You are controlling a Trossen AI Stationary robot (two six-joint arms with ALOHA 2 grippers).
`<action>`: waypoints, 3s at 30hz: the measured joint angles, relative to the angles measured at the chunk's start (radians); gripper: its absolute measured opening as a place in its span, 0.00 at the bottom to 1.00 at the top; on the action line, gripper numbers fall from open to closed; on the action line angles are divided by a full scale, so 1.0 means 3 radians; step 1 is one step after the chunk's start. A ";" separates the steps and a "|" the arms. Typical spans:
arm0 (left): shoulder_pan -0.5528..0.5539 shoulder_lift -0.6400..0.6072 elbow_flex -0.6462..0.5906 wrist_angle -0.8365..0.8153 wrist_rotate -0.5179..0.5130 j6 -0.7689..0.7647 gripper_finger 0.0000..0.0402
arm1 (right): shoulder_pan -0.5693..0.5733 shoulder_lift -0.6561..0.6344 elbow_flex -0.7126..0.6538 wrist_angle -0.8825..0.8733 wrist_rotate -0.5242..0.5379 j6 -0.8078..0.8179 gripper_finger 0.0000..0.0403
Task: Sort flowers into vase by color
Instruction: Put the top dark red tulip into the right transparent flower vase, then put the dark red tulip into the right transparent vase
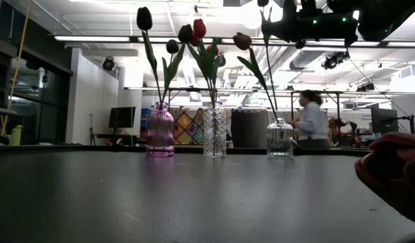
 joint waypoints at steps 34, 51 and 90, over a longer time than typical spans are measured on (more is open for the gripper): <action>0.0000 0.0000 0.0000 0.0025 -0.0106 0.0055 0.40 | 0.0032 -0.0068 -0.0005 -0.0813 0.0001 0.0217 0.04; 0.0000 0.0000 0.0000 0.0023 -0.0097 0.0052 0.40 | 0.0045 -0.0584 -0.0005 -0.1899 0.0059 0.0383 0.66; 0.0006 0.0000 0.0000 0.0019 0.0101 0.0287 0.40 | 0.3986 0.1757 0.1375 -0.4152 -0.0650 0.1861 0.51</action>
